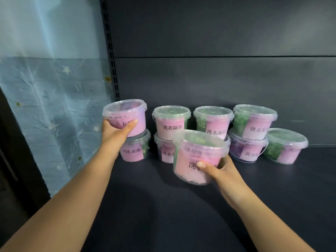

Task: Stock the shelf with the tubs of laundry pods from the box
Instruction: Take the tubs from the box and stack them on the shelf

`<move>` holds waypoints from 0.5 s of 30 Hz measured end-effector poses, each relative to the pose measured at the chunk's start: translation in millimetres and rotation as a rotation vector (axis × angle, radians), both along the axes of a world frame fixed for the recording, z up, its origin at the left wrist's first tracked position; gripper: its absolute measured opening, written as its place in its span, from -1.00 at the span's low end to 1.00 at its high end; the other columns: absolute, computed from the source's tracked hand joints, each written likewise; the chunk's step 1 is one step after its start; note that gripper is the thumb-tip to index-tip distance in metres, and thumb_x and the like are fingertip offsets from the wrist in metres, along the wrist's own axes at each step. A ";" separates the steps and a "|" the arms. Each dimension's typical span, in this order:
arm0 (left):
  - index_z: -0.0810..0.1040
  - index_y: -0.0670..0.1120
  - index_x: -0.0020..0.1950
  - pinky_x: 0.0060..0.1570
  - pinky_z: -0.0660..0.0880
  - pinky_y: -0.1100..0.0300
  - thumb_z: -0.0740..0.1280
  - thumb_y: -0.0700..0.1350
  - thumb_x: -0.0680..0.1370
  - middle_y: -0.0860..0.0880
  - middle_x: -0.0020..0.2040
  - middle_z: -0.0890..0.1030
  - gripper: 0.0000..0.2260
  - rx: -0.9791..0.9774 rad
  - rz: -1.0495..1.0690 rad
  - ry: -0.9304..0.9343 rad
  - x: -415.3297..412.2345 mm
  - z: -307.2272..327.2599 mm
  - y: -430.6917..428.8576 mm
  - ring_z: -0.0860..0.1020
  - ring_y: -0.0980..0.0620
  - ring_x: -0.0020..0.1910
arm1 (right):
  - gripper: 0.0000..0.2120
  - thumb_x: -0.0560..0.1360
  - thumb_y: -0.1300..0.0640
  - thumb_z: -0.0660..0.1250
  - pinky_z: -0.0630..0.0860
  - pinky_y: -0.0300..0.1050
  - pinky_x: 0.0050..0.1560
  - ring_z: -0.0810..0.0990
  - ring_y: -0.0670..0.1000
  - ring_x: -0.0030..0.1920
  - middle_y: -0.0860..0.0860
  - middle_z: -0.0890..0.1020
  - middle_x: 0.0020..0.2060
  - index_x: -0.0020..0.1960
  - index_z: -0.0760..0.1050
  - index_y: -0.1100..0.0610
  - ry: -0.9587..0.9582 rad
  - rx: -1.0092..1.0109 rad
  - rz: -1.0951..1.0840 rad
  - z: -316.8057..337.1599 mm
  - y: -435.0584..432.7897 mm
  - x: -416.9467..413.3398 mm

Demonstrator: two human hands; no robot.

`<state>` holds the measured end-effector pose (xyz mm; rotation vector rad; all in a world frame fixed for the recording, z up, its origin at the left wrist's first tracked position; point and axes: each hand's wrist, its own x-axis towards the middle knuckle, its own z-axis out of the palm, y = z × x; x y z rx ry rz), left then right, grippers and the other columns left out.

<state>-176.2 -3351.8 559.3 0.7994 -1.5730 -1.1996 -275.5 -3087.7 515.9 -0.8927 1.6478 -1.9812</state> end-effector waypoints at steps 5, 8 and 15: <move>0.25 -0.03 0.38 0.27 0.41 -0.08 0.54 0.03 0.26 -0.05 0.33 0.44 -0.22 0.008 -0.010 -0.071 -17.3 -11.1 -16.7 0.45 -0.06 0.26 | 0.07 -0.21 -0.29 0.60 0.55 -0.13 0.06 0.63 -0.05 0.08 -0.01 0.66 0.06 0.23 0.42 0.05 0.007 0.022 -0.011 -10.1 3.2 -1.8; 0.25 -0.02 0.39 0.27 0.40 -0.04 0.52 0.03 0.30 -0.04 0.34 0.43 -0.26 0.010 -0.043 -0.096 -20.2 -13.1 -21.8 0.45 -0.05 0.27 | 0.08 -0.23 -0.29 0.60 0.52 -0.10 0.09 0.62 -0.04 0.09 -0.01 0.65 0.06 0.22 0.41 0.05 -0.008 0.021 -0.024 -13.3 2.6 -5.2; 0.18 -0.05 0.44 0.21 0.38 0.03 0.49 0.02 0.35 -0.05 0.38 0.38 -0.24 0.023 -0.117 -0.196 -16.4 -10.8 -26.6 0.40 -0.07 0.31 | 0.09 -0.20 -0.28 0.61 0.49 0.02 0.21 0.61 -0.01 0.12 0.01 0.64 0.09 0.25 0.40 0.08 -0.012 0.023 -0.017 -14.5 3.0 -6.7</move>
